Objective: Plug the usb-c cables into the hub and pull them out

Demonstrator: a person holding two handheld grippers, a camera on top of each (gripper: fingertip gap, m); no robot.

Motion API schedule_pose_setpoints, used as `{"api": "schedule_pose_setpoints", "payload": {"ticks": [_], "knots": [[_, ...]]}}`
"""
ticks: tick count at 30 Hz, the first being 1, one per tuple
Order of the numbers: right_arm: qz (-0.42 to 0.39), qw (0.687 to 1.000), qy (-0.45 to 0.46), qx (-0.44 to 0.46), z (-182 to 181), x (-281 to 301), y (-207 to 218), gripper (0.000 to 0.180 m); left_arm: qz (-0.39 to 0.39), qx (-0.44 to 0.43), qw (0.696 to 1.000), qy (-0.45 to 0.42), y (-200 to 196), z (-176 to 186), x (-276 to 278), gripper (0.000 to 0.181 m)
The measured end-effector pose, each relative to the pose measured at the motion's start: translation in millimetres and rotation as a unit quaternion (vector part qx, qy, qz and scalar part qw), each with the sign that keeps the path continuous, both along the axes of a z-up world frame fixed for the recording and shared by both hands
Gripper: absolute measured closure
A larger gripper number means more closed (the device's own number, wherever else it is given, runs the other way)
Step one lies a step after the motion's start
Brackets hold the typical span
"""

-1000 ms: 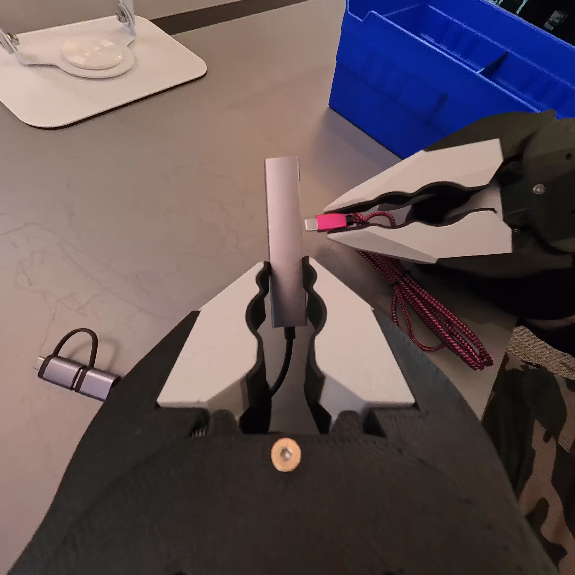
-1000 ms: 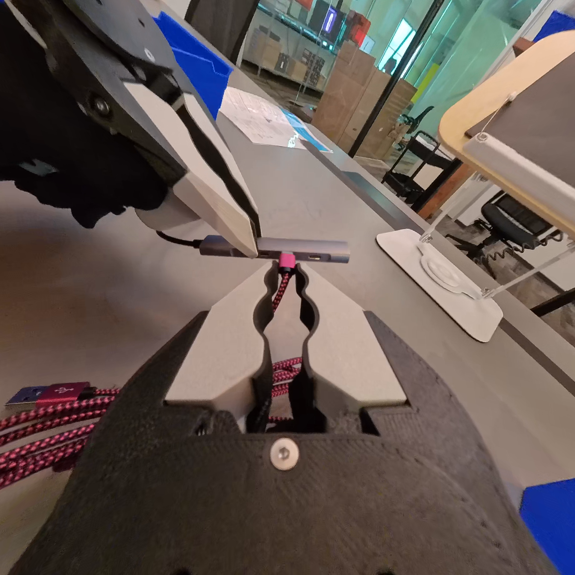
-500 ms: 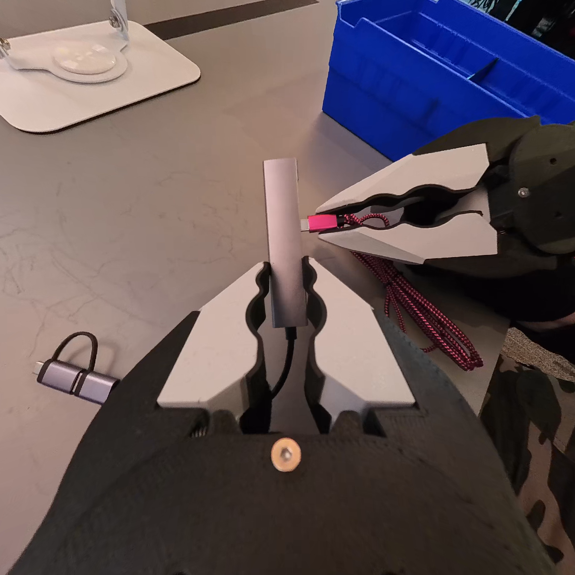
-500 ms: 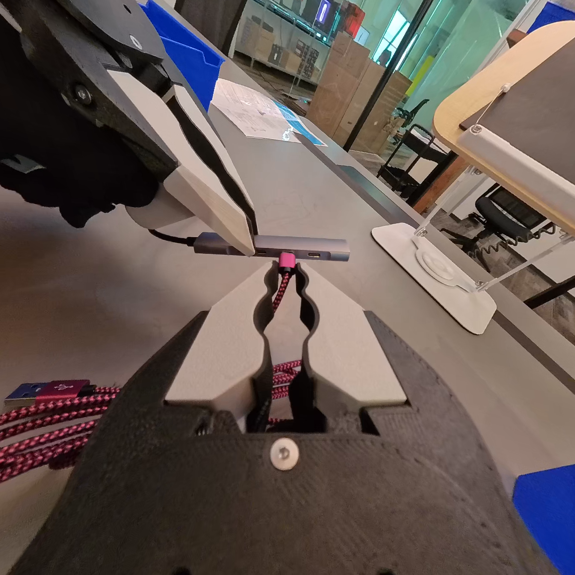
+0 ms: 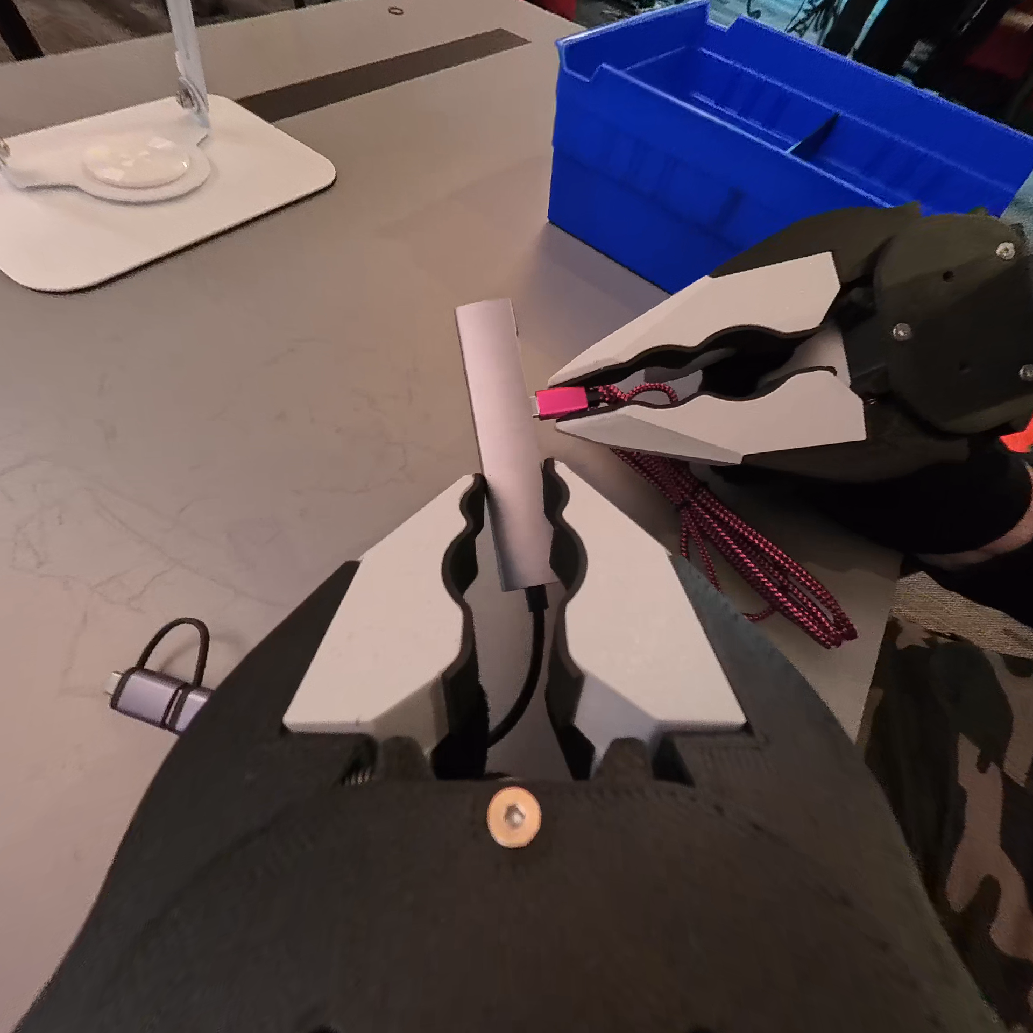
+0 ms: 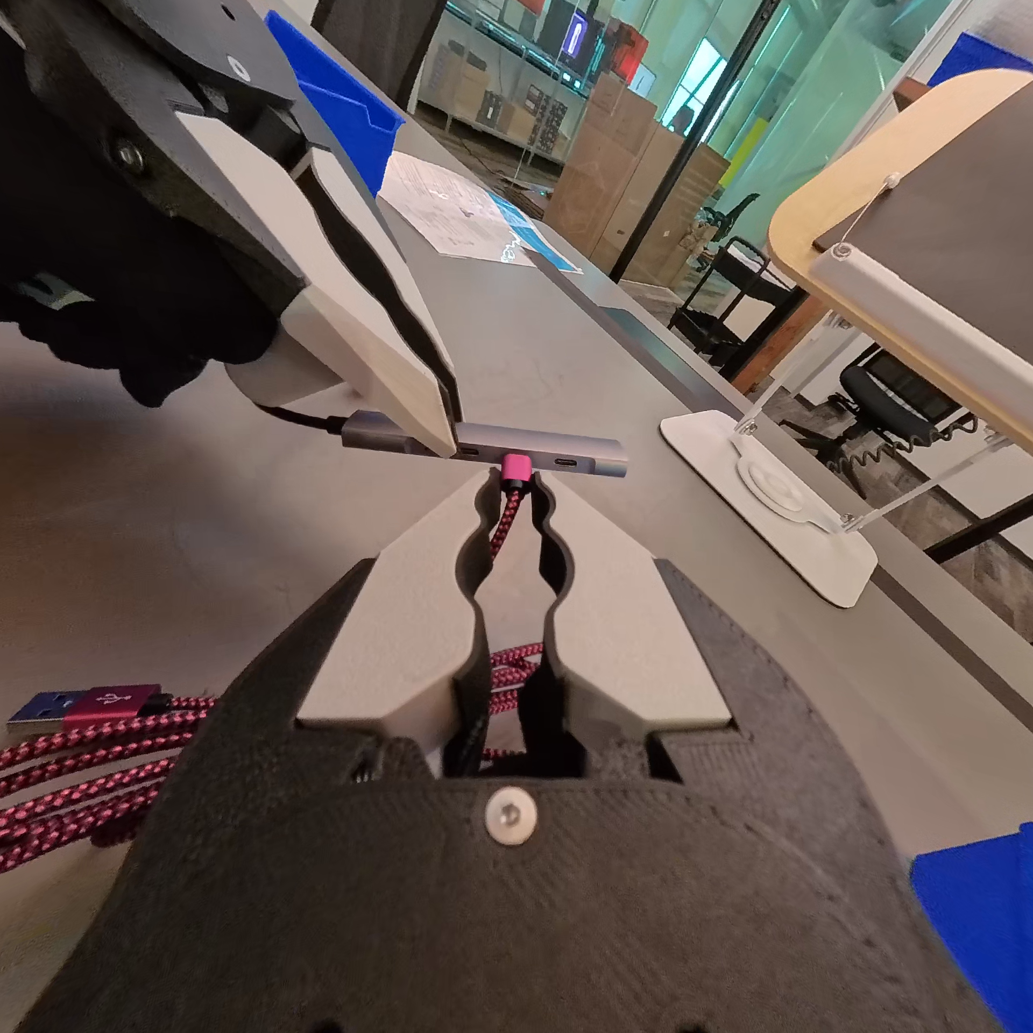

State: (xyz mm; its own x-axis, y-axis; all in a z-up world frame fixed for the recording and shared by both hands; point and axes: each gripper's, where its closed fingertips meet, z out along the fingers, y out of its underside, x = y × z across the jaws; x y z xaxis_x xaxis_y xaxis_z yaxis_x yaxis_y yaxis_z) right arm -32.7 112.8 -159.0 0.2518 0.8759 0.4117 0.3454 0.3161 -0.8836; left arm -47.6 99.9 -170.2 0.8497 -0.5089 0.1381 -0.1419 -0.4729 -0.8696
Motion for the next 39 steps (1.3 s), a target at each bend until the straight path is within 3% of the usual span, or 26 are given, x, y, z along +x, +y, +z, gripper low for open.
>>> {"api": "schedule_pose_setpoints", "payload": {"ticks": [39], "knots": [[0.106, 0.991, -0.008, -0.078, 4, 2, -6, 0.172, -0.064, 0.071, 0.992, 0.086, -8, 10, 5, 0.163]]}}
